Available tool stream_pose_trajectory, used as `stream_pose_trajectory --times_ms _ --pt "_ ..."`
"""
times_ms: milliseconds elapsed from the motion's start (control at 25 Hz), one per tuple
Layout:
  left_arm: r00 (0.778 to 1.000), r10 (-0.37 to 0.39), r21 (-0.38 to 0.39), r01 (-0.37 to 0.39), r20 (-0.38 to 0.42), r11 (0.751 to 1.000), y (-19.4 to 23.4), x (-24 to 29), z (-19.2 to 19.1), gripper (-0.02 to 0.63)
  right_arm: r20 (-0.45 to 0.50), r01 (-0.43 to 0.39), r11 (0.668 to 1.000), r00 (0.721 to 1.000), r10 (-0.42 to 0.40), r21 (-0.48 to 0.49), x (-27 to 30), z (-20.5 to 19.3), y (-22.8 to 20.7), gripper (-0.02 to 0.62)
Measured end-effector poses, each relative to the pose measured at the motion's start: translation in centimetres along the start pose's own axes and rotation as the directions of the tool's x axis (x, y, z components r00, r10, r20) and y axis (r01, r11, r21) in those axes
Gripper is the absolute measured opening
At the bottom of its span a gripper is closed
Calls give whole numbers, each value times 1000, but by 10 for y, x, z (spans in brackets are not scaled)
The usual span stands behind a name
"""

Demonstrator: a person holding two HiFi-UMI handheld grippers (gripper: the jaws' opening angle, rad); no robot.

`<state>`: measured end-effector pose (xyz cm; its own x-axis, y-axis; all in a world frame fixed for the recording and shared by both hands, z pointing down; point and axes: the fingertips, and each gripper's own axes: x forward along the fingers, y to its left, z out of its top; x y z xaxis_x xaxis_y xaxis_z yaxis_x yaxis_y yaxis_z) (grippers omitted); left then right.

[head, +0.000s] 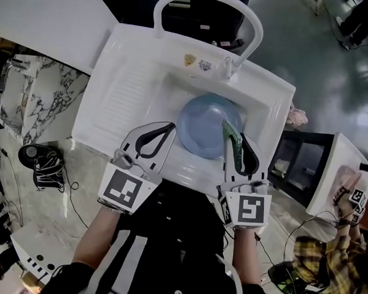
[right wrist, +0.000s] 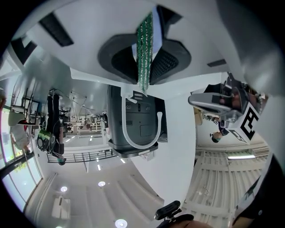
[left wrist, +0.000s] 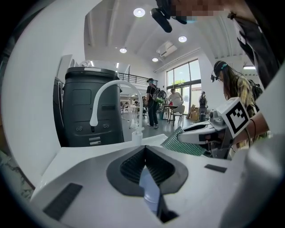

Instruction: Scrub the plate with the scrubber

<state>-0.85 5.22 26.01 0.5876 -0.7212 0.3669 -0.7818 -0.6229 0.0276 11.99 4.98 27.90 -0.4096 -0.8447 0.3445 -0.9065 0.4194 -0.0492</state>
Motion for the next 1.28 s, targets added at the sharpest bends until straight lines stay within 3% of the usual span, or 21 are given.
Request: stream_pose_trajectory --times_ms 280,600,680,840,1120,1280 --pt "1000 -9 7 9 0 1000 10 3 1 -3 -2 39 999 999 -39 -4 4 -4 1 92" --pt "994 -91 -2 91 -54 996 22 17 -20 -3 -18 113 994 993 -113 5 15 -13 0 92" --pt "989 -119 -31 116 -83 993 24 21 -32 -3 -28 133 991 991 -132 18 18 -17 1 92" --pt "977 -190 -175 171 -100 970 30 38 -46 -3 -60 156 987 986 -154 37 26 -30 2 92" --pt "960 -218 -226 177 -173 958 38 66 -82 -3 -128 160 987 979 -156 22 41 -49 7 92" --pt "950 -233 -268 174 -207 947 41 81 -100 46 -126 138 990 983 -136 10 45 -57 8 92"
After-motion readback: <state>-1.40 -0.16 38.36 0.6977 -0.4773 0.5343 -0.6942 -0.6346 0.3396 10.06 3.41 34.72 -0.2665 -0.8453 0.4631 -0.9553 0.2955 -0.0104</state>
